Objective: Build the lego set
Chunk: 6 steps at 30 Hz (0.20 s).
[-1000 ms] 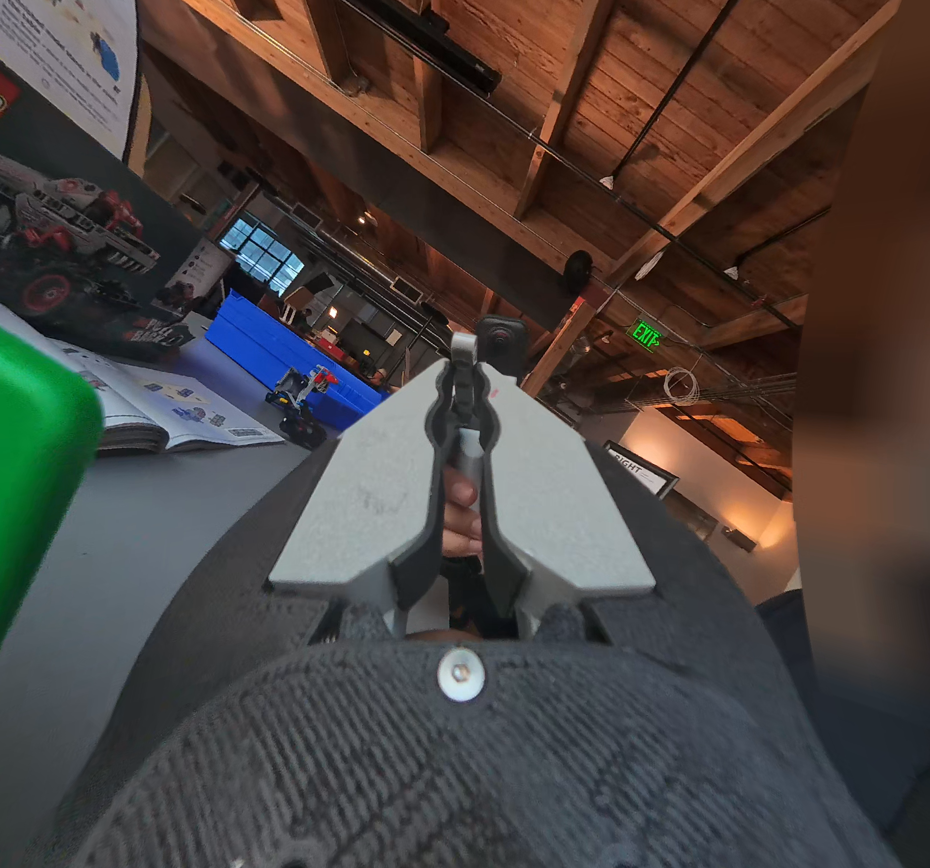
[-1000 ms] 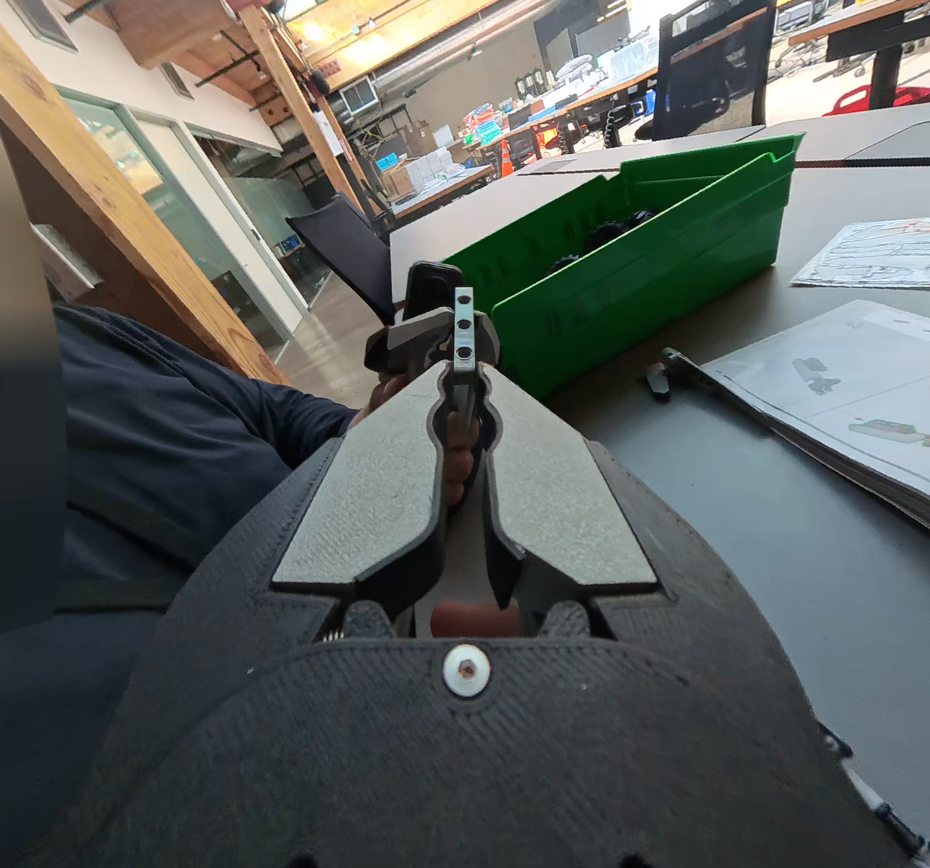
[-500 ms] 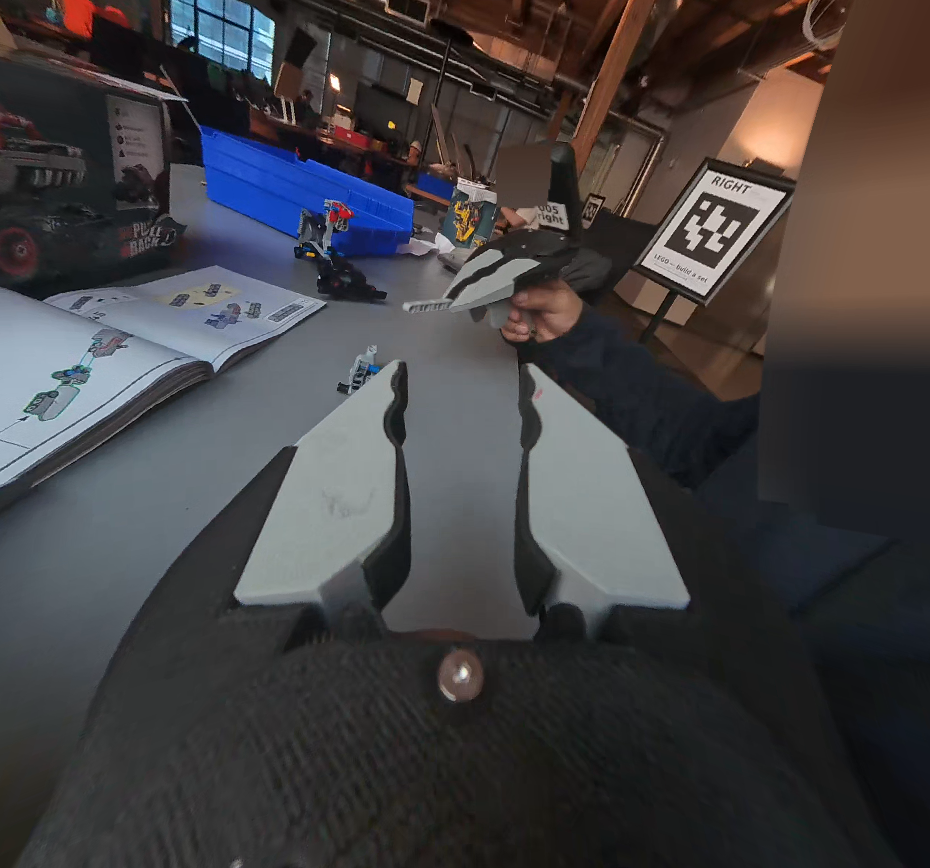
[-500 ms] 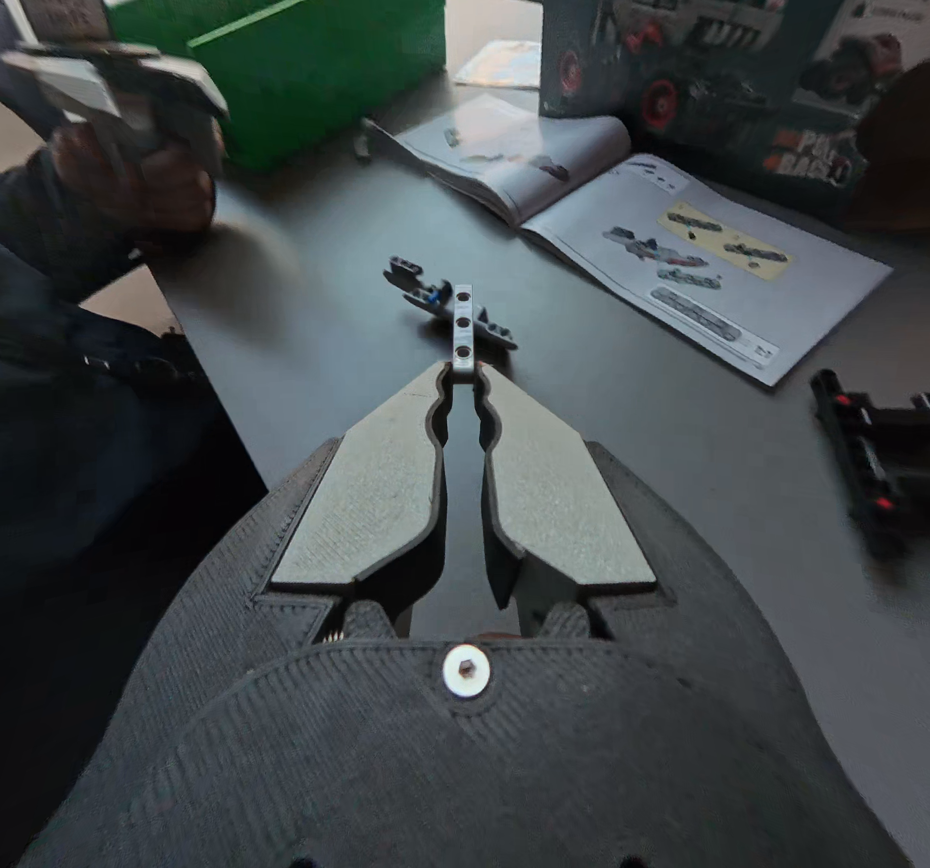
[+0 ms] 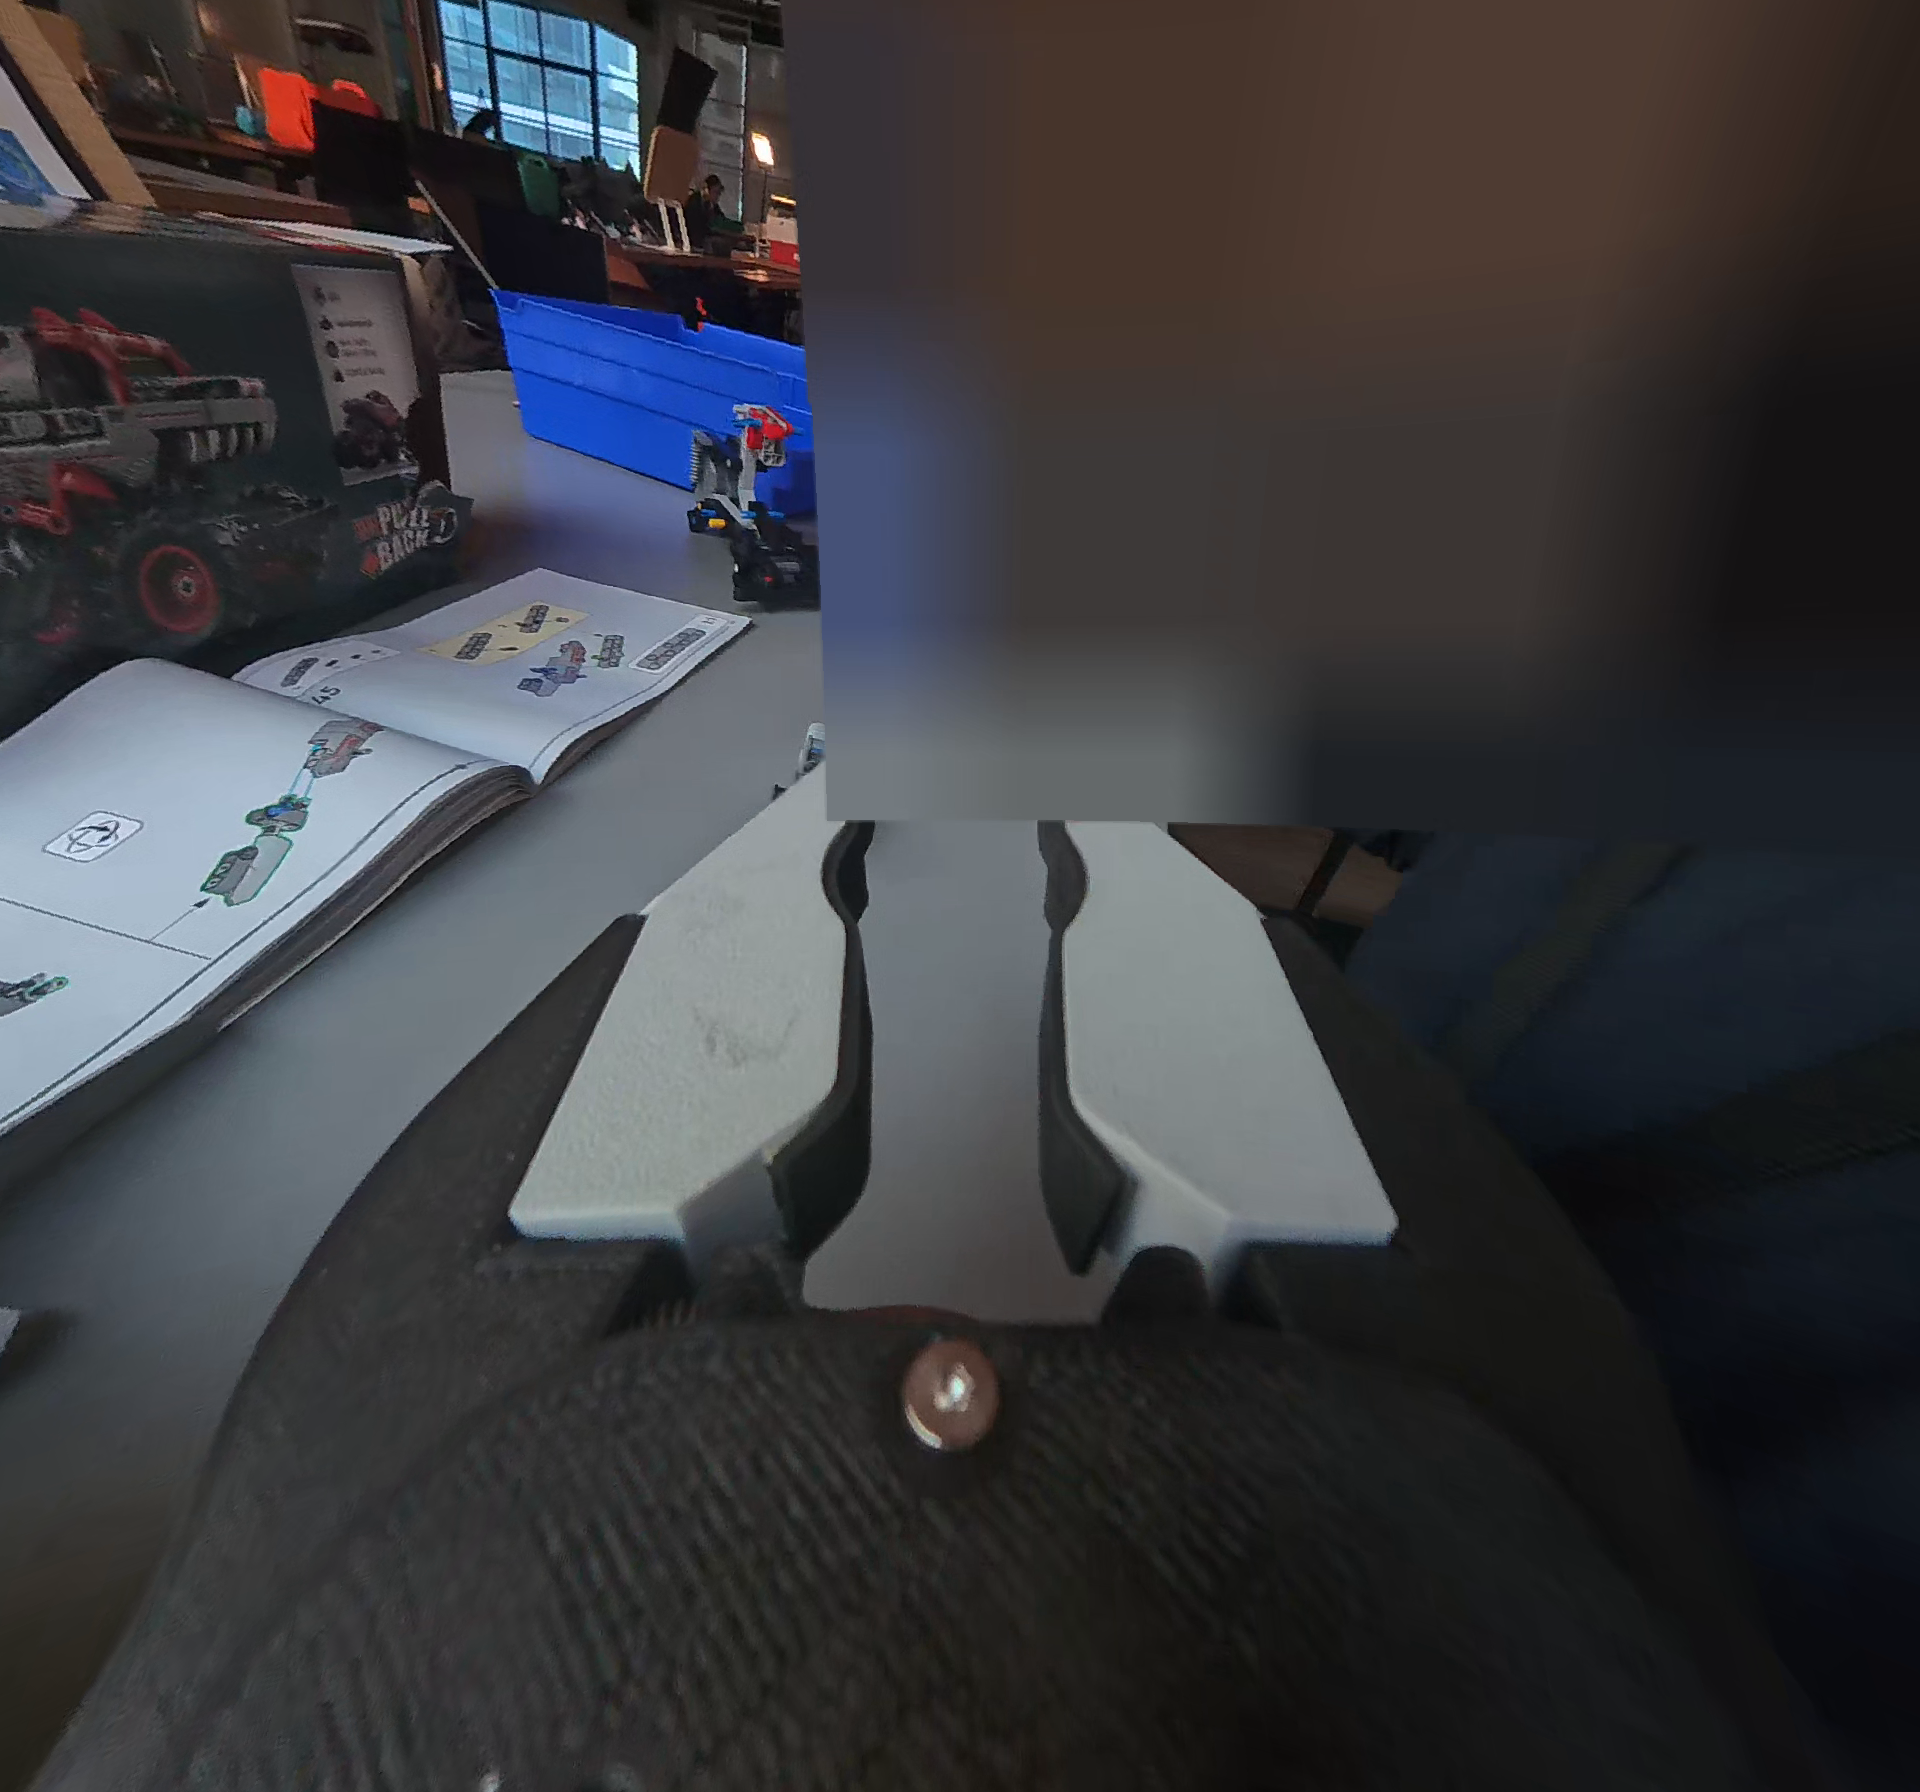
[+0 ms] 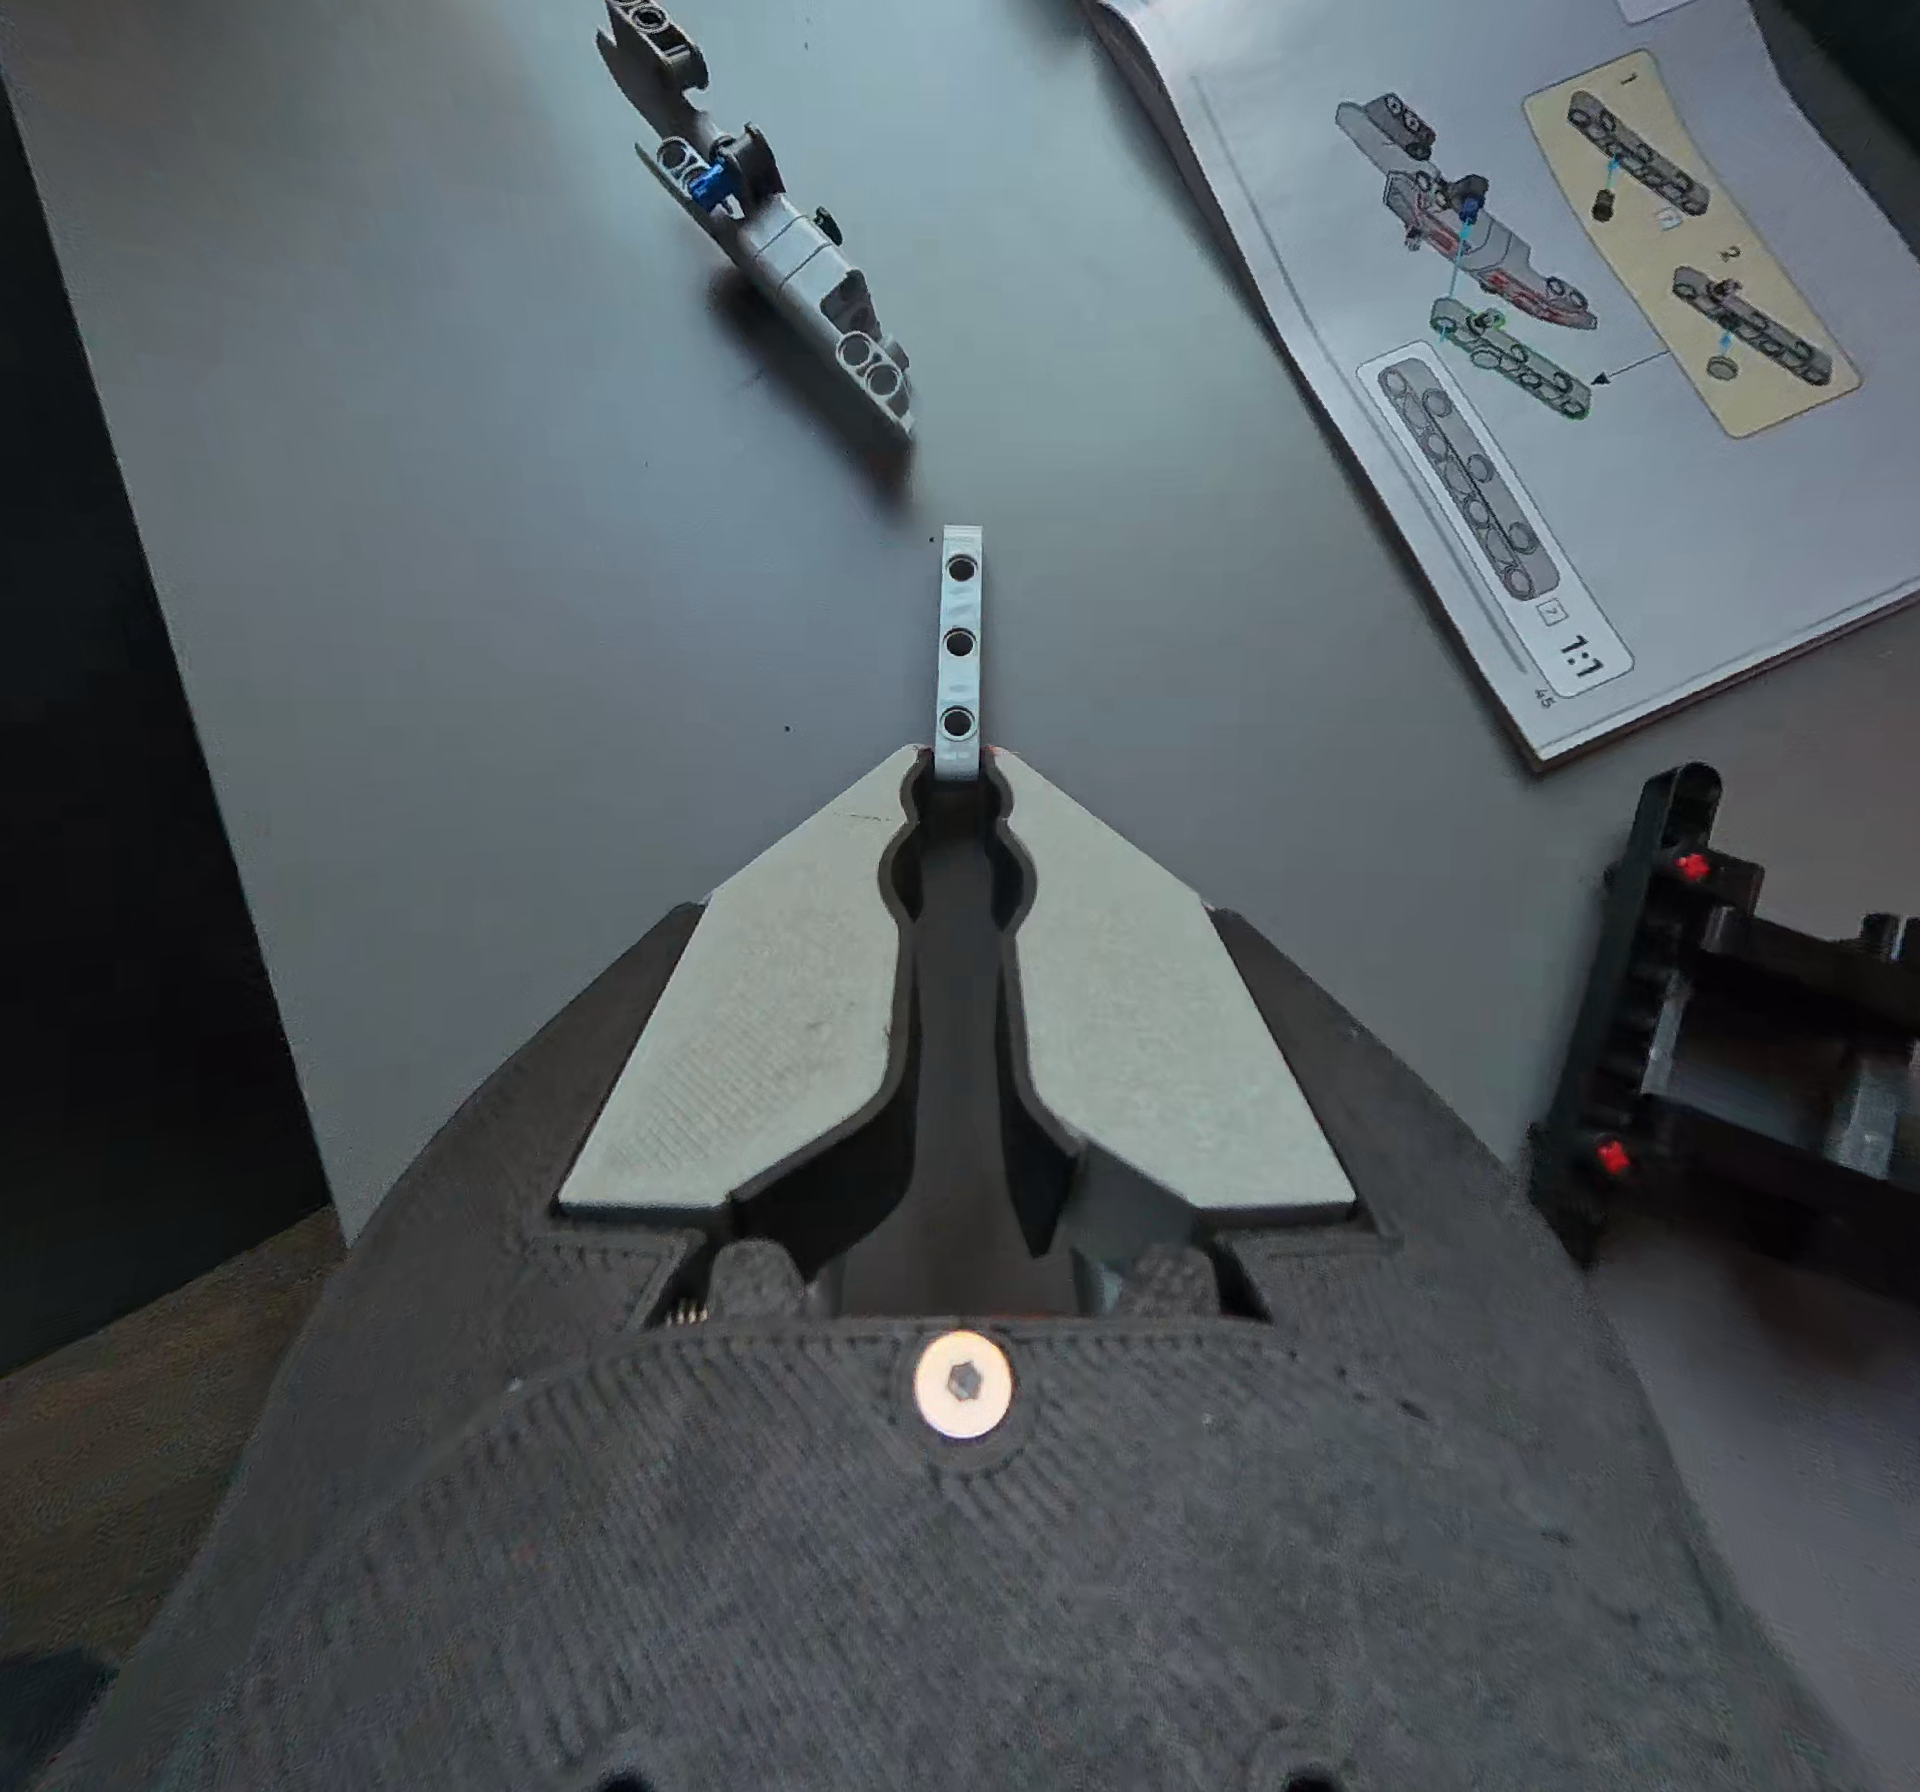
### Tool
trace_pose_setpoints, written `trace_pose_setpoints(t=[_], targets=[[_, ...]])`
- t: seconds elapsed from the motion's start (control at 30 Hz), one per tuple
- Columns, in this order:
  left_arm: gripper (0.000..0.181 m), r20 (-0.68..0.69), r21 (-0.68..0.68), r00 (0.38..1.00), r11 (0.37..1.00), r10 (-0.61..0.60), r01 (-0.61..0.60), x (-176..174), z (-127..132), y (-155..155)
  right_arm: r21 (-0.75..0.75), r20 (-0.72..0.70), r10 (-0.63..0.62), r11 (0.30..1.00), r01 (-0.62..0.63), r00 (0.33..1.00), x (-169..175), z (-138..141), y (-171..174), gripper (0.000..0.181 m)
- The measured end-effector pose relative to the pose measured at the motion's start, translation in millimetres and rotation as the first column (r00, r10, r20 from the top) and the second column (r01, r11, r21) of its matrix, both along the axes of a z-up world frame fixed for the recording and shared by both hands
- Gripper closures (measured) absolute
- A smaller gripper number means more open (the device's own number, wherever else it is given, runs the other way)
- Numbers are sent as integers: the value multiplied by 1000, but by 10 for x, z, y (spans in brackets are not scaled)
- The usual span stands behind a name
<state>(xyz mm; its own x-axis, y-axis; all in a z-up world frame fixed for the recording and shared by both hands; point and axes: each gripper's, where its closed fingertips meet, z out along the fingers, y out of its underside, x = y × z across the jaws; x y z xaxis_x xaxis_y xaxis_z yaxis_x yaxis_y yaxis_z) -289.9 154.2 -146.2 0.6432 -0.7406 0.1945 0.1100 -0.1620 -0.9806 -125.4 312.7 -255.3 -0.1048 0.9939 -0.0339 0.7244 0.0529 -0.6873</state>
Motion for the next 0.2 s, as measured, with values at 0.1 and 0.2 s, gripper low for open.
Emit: trace_pose_setpoints(t=[0.1,0.2], targets=[[155,27,-9,1000,1000,15,-15,-51,13,35,32,-24,37,999,-36,999,-49,29,23,172],[156,42,-28,999,1000,13,-12,-66,7,55,18,-79,46,999,-45,996,-87,84,47,169]])
